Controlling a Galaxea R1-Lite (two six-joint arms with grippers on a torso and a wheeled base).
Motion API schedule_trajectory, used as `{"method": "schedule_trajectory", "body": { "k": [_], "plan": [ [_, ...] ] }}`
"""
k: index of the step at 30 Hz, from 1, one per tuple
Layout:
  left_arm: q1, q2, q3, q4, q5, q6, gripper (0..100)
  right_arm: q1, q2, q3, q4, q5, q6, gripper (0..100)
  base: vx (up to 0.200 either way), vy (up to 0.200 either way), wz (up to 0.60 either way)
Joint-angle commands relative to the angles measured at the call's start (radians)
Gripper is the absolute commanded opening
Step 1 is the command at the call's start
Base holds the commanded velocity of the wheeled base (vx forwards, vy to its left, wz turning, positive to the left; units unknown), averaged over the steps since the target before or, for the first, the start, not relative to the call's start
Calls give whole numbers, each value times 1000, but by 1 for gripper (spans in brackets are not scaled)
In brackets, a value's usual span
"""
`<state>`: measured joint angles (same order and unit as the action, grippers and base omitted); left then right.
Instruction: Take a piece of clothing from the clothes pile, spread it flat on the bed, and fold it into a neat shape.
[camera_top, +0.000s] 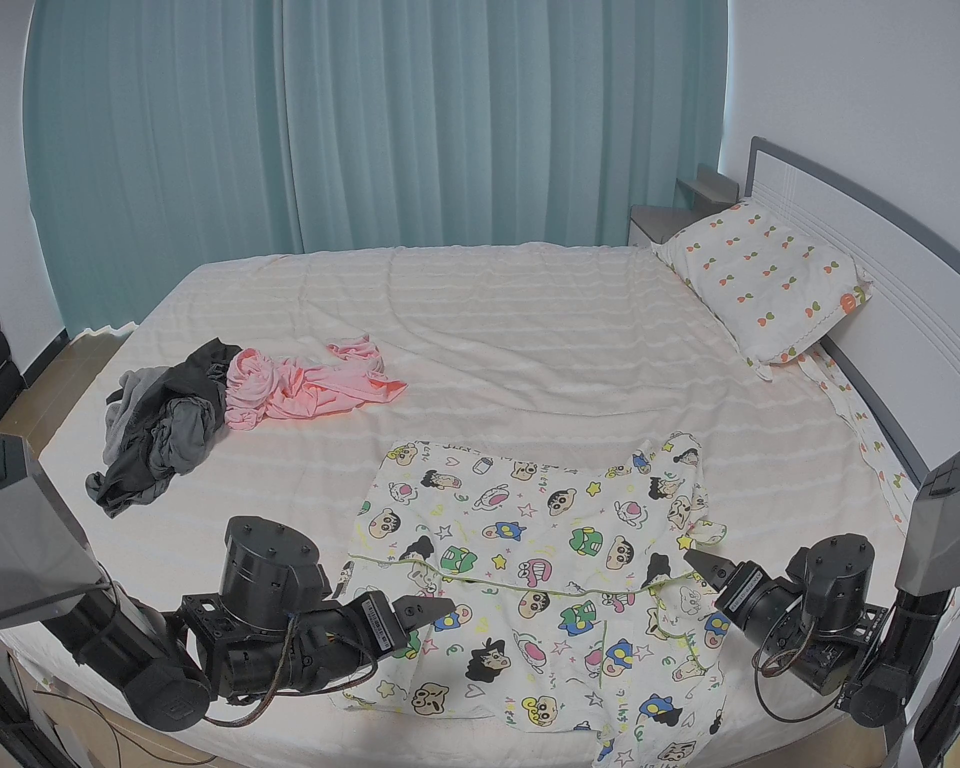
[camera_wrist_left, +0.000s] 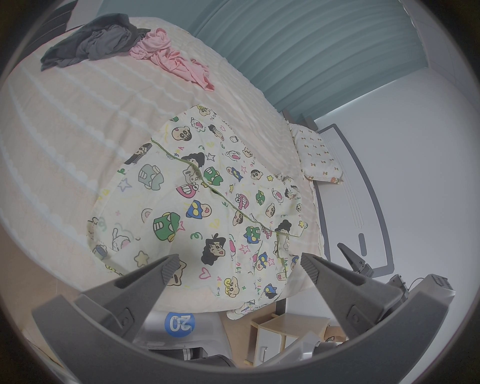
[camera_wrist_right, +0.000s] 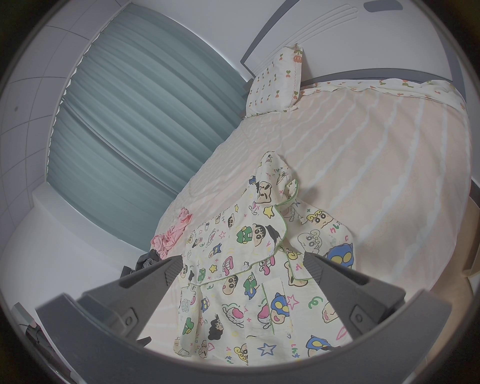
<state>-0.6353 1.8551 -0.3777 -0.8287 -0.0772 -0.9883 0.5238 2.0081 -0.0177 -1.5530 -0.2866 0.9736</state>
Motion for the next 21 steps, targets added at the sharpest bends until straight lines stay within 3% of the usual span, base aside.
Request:
{"method": "schedule_trajectory", "body": {
  "k": [1, 7, 12, 16, 21],
  "plan": [
    [-17, 35, -4, 26, 25, 2, 100, -7, 0, 18, -7, -2, 0, 100, 0, 0, 0],
    [-9, 93, -9, 118, 86, 5, 100, -11, 4, 18, -7, -3, 0, 100, 0, 0, 0],
    [-10, 151, -12, 118, 120, 8, 100, -11, 8, 18, -7, -5, 0, 100, 0, 0, 0],
    [8, 227, -78, 115, 168, 69, 100, -11, 6, 18, -9, -5, 0, 100, 0, 0, 0],
    [-30, 289, -124, 115, 174, 76, 100, -16, 3, 18, -9, -5, 0, 100, 0, 0, 0]
  ]
}}
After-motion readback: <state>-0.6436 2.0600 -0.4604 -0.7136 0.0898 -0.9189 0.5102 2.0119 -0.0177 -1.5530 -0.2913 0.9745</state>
